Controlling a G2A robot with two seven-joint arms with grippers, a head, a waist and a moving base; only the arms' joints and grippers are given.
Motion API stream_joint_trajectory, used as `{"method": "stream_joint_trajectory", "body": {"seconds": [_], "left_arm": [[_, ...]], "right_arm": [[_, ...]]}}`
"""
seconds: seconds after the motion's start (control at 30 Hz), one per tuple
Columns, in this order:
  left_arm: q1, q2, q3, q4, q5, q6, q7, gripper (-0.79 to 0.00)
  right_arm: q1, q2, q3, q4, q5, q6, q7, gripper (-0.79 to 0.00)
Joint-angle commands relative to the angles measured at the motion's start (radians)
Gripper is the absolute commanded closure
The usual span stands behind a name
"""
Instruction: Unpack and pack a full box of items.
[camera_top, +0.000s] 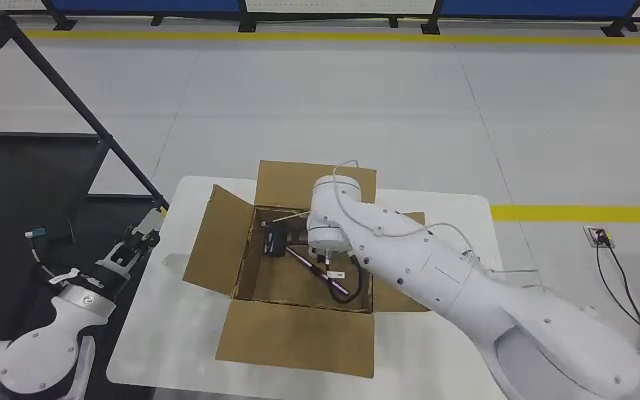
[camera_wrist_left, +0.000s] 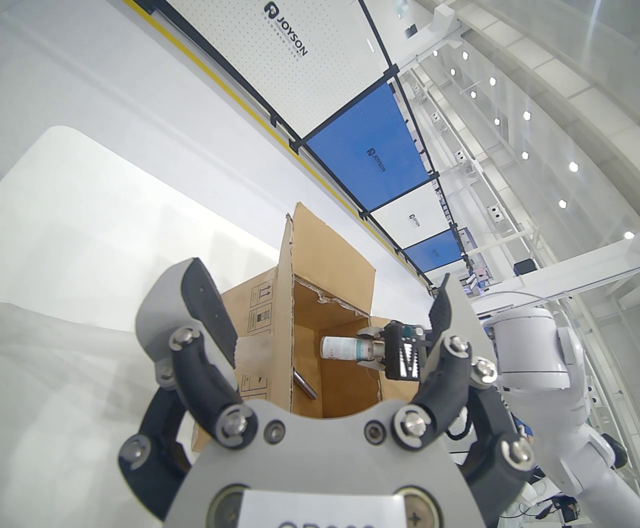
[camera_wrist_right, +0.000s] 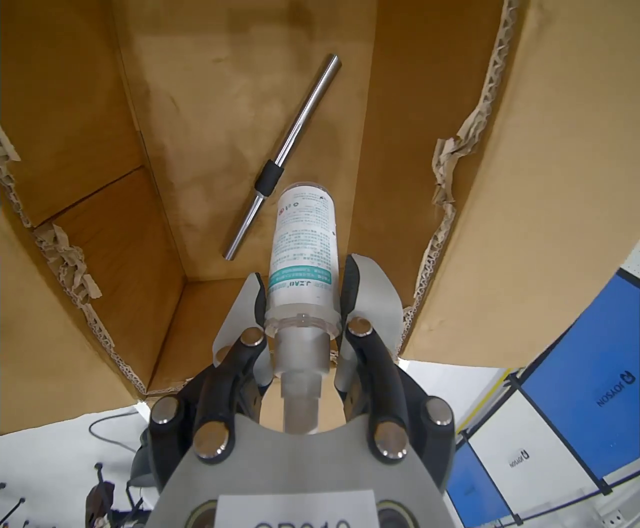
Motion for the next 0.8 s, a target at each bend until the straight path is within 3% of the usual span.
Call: {"method": "stream_joint_trajectory", "body": {"seconds": [0.0,0.4,0.57,0.77], "left_arm": [[0.0,0.0,0.0,0.0,0.0,0.0,0.0,-0.785],[0.0,0.0,0.0,0.0,0.0,0.0,0.0,-0.785],[0.0,0.0,0.0,0.0,0.0,0.0,0.0,-0.785],[0.0,0.0,0.0,0.0,0.0,0.0,0.0,-0.785]], "right_arm": [[0.017,-0.055,-0.037,0.085,0.03,0.008,0.008,0.0],[-0.029,-0.303,-0.037,0.49,-0.094,0.003,0.003,0.0],[-0.034,-0.37,-0.037,0.619,-0.128,0.009,0.009,0.0],[-0.04,-0.414,-0.037,0.724,-0.14,-0.024,-0.024,0.0]]}}
